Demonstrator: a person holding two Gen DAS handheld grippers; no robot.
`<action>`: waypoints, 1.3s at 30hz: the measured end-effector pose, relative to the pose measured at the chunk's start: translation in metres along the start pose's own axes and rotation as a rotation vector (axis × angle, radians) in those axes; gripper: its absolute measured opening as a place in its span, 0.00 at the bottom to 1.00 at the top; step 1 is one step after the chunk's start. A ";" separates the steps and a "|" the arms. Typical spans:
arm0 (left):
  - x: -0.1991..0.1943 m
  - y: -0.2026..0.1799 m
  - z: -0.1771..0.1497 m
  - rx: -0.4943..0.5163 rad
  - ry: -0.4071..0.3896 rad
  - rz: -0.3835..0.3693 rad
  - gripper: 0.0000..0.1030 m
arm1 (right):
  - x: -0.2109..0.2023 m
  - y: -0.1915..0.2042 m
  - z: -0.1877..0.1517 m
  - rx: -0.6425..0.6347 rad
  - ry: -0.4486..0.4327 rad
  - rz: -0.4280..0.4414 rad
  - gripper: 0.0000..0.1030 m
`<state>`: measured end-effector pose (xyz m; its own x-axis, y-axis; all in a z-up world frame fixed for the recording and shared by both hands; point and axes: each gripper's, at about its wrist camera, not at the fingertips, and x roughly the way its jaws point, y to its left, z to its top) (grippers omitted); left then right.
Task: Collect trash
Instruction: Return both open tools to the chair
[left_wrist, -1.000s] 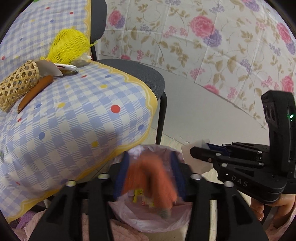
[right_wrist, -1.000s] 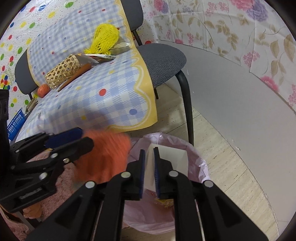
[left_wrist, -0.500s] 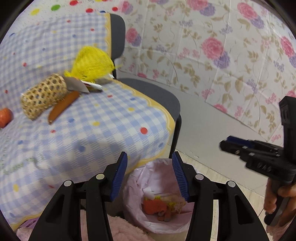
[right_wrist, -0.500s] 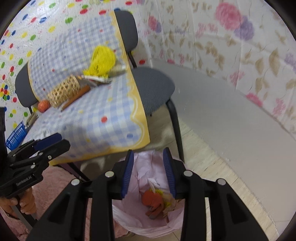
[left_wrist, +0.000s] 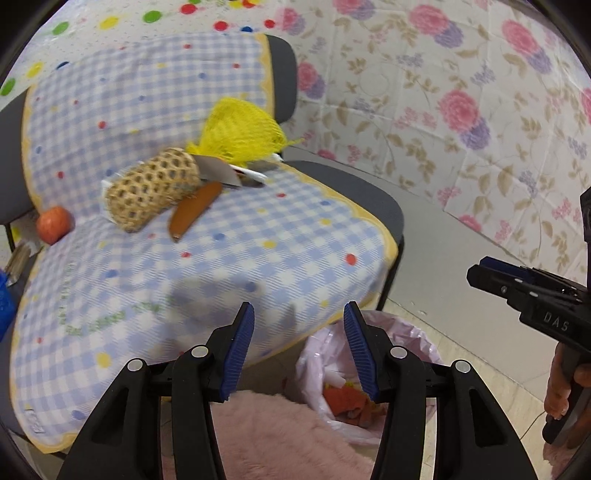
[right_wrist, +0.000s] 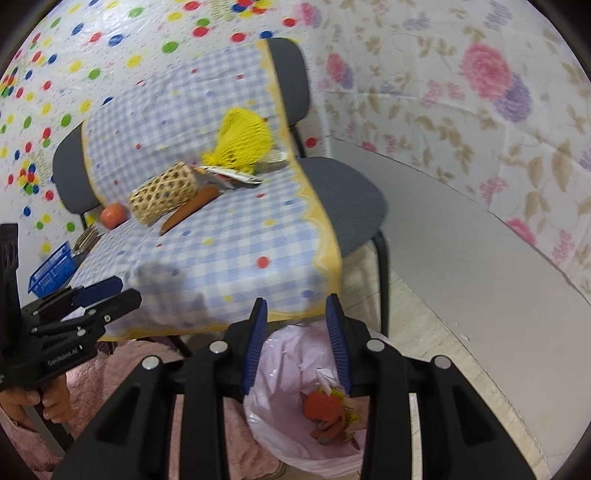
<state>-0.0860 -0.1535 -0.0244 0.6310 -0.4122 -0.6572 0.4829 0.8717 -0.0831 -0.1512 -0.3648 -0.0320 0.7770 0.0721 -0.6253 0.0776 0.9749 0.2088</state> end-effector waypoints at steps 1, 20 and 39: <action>-0.004 0.003 0.002 0.001 -0.012 0.010 0.55 | 0.000 0.005 0.002 -0.007 -0.004 0.003 0.32; -0.063 0.130 0.072 -0.116 -0.123 0.280 0.62 | 0.035 0.070 0.087 -0.064 -0.058 0.131 0.42; 0.030 0.193 0.111 -0.177 -0.062 0.303 0.67 | 0.176 0.088 0.144 -0.279 0.001 0.062 0.45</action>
<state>0.0938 -0.0267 0.0232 0.7678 -0.1382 -0.6256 0.1584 0.9871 -0.0236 0.0827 -0.2970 -0.0155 0.7742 0.1334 -0.6187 -0.1451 0.9889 0.0316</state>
